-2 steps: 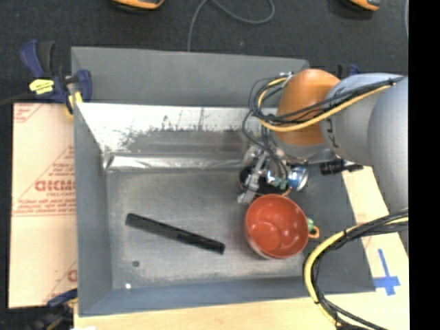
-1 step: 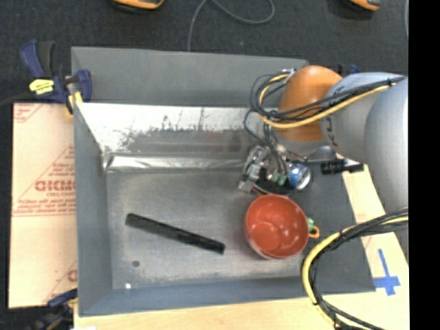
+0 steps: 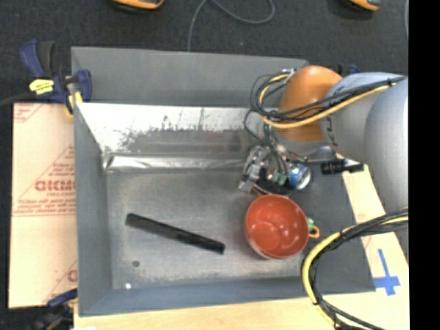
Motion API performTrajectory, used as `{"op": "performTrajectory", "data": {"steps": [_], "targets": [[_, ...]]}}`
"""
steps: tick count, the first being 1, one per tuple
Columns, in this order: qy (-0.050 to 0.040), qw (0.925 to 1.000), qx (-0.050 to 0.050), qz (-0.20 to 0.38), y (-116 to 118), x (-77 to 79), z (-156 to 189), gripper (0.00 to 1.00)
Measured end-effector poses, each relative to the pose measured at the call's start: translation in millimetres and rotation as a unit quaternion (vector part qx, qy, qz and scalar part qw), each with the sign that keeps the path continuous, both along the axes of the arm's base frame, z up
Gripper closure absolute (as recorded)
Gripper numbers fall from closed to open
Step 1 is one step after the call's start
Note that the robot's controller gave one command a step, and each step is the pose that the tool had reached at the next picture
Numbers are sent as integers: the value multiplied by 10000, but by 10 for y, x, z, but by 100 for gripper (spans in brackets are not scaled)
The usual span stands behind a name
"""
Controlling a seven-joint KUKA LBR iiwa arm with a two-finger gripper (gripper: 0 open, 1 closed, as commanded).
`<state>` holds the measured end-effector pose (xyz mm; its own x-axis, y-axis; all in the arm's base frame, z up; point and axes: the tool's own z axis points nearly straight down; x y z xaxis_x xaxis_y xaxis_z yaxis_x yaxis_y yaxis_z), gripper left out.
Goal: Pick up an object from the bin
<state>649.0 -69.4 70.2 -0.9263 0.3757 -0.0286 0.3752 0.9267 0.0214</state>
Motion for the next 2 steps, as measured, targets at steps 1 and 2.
{"op": "performTrajectory", "data": {"steps": [1,2], "targets": [[0,10000,-1,2,-1,0,0,100],[0,10000,-2,4,-1,0,0,100]]}}
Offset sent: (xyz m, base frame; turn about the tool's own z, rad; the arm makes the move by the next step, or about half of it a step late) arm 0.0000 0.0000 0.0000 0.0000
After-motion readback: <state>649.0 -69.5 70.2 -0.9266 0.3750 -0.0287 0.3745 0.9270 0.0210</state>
